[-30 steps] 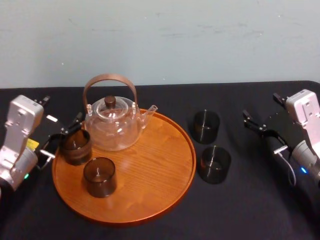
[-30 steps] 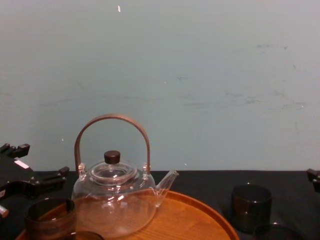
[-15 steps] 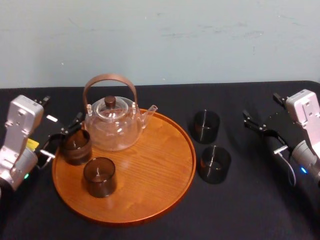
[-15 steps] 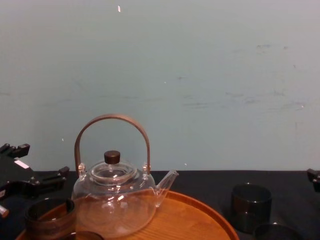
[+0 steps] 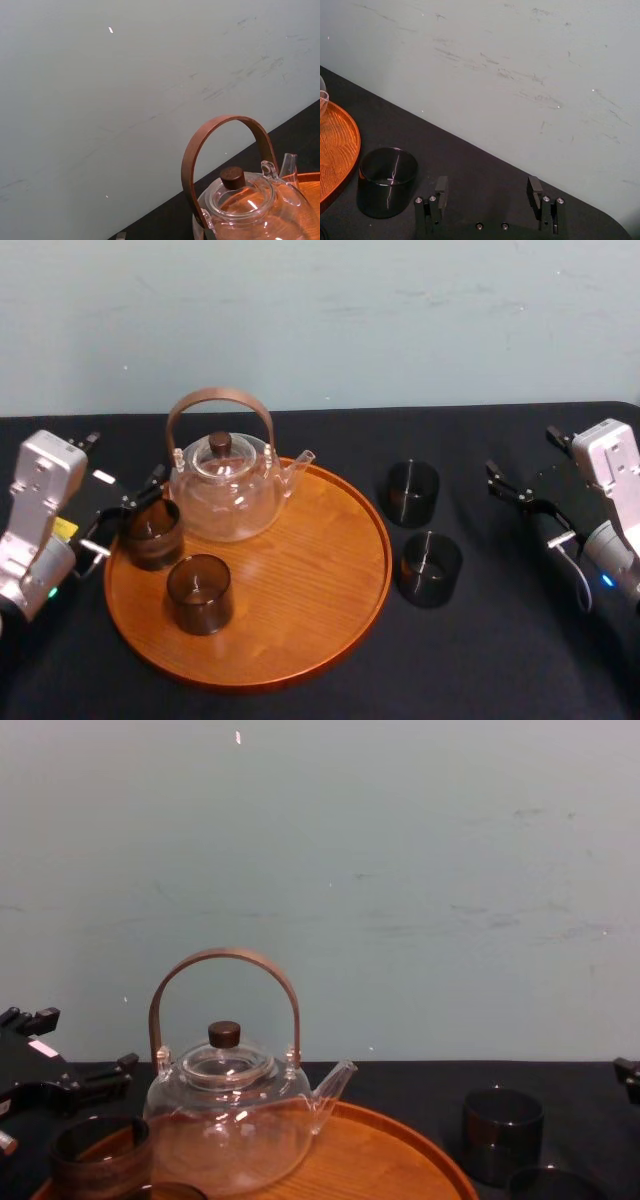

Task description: Pick up the glass from the table and place it on the tray.

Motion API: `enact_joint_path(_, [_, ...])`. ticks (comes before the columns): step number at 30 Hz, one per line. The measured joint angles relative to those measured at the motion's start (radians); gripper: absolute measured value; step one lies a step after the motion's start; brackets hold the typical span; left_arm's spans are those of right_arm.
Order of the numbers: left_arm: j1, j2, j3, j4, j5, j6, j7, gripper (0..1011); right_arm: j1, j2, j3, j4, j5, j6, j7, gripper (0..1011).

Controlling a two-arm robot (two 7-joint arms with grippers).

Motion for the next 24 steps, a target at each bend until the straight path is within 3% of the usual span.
enact_joint_path(18, [0.0, 0.0, 0.0, 0.0, 0.0, 0.0, 0.0, 1001, 0.0, 0.0, 0.0, 0.0, 0.0, 0.0, 0.0, 1002])
enact_joint_path(24, [0.0, 0.0, 0.0, 0.0, 0.0, 0.0, 0.0, 1001, -0.011, -0.001, 0.02, -0.013, 0.012, 0.004, 0.026, 1002])
